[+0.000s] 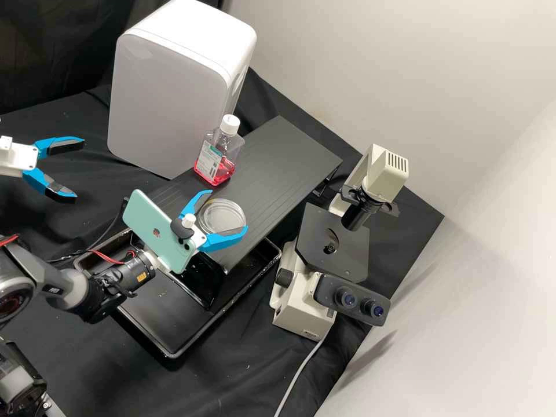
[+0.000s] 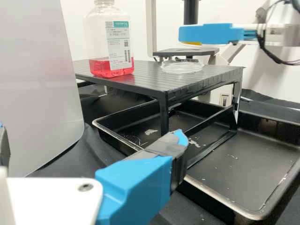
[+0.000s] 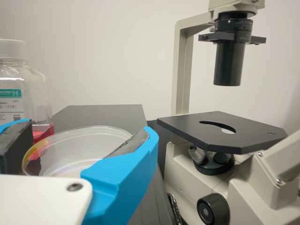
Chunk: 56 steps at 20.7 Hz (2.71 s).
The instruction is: Remove the lid from the petri dish
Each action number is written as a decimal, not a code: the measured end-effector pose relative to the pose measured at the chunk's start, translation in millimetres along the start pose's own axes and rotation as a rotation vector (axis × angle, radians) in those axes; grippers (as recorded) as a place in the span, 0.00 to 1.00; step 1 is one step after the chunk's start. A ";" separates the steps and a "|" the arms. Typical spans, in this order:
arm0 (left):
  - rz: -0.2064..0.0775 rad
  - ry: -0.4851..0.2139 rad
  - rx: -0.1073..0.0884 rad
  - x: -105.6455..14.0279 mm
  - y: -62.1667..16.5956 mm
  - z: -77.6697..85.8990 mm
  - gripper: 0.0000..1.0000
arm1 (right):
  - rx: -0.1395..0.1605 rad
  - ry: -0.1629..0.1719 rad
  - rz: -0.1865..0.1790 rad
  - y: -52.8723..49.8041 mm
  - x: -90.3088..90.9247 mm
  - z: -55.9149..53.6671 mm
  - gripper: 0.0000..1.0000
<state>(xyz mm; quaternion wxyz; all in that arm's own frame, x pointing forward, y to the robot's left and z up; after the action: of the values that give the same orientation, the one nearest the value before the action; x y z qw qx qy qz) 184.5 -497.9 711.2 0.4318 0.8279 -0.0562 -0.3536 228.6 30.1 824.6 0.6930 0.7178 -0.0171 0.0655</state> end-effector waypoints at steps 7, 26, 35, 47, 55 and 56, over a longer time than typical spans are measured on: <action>-0.004 0.001 -0.001 0.3 -0.8 -0.2 1.00 | -0.013 -0.010 -0.059 -8.9 -15.6 4.7 0.00; 0.003 -0.001 -0.001 2.3 0.2 -0.6 1.00 | -0.010 -0.004 -0.122 -22.7 -18.6 4.6 0.00; 0.005 -0.002 -0.001 2.3 0.4 -0.6 1.00 | -0.003 0.073 -0.089 -16.1 -14.5 -12.1 0.00; 0.005 -0.002 -0.001 2.3 0.4 -0.6 1.00 | -0.016 0.146 -0.122 -33.9 -0.4 -36.1 0.00; 0.005 -0.002 -0.001 2.3 0.4 -0.6 1.00 | -0.026 0.104 -0.131 -45.1 8.5 -33.3 0.00; 0.005 -0.002 -0.001 2.3 0.4 -0.6 1.00 | -0.035 0.104 -0.131 -45.3 9.0 -33.3 0.00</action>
<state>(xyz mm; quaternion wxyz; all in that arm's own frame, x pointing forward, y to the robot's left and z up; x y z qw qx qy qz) 186.7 -498.7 710.5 0.4328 0.8273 -0.0584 -0.3534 240.4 65.7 781.7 0.7083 0.7006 0.0648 0.0570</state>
